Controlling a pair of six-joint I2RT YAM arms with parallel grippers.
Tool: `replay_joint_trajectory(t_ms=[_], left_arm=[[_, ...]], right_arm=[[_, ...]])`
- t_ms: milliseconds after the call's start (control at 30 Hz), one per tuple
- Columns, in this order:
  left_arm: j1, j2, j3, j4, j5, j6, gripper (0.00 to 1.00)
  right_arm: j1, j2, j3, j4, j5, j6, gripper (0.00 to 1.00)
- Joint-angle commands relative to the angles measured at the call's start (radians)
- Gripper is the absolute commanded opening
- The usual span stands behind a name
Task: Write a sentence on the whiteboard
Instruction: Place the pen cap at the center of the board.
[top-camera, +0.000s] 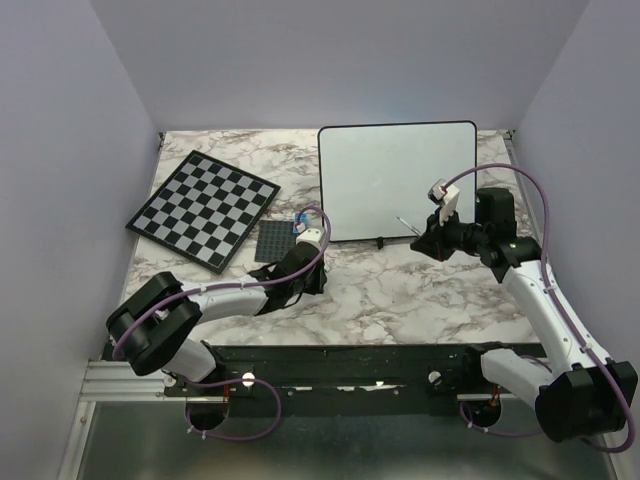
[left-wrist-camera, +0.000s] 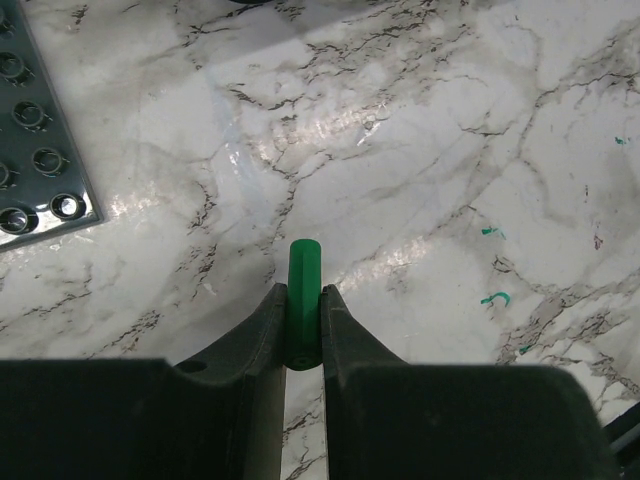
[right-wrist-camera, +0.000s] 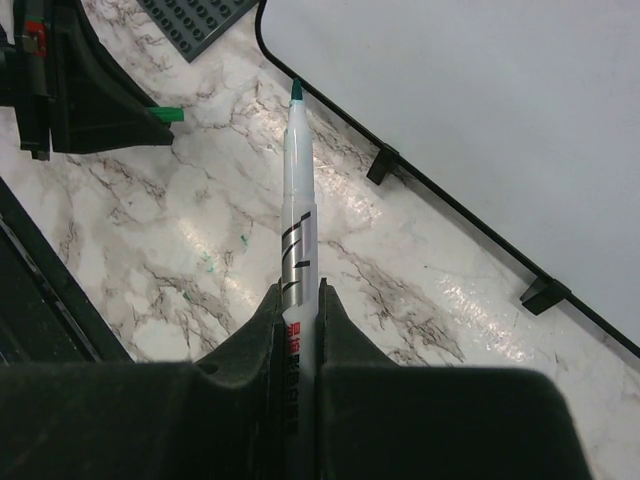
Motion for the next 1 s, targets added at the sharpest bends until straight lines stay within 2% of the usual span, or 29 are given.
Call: replay_joint_trajectory(t_ms=[0,133,233,267,433,533,567,733,833,867,967], left_arm=[[-0.010,0.038,0.047,-0.069,-0.092,-0.020,0.03],[-0.014,0.072,0.075,-0.128,-0.109,-0.020,0.04],[-0.019,0.081,0.082,-0.147,-0.130,-0.020,0.11],[-0.019,0.083,0.088,-0.155,-0.138,-0.019,0.19],[-0.020,0.083,0.101,-0.171,-0.152,-0.011,0.27],[-0.020,0.061,0.114,-0.202,-0.143,-0.010,0.36],[-0.020,0.052,0.121,-0.207,-0.136,-0.008,0.44],[-0.020,-0.034,0.144,-0.247,-0.110,-0.005,0.55],[-0.017,-0.127,0.151,-0.276,-0.097,0.026,0.66],[-0.014,-0.155,0.150,-0.276,-0.095,0.038,0.74],[0.077,-0.256,0.148,-0.247,0.007,0.093,0.85]], right_arm=[[-0.006,0.008,-0.004,-0.014,-0.035,-0.001,0.01],[-0.006,0.010,-0.006,-0.014,-0.041,-0.001,0.01],[-0.006,0.011,-0.006,-0.015,-0.047,-0.004,0.01],[-0.006,0.011,-0.006,-0.015,-0.049,-0.004,0.01],[-0.009,0.011,-0.004,-0.020,-0.058,-0.007,0.00],[-0.009,0.011,-0.006,-0.026,-0.069,-0.010,0.01],[-0.009,0.011,-0.006,-0.027,-0.070,-0.011,0.01],[-0.012,0.011,-0.003,-0.035,-0.081,-0.021,0.01],[-0.014,0.008,-0.001,-0.040,-0.089,-0.027,0.00],[-0.012,0.006,0.001,-0.043,-0.092,-0.030,0.00],[-0.017,0.003,0.005,-0.049,-0.113,-0.037,0.00]])
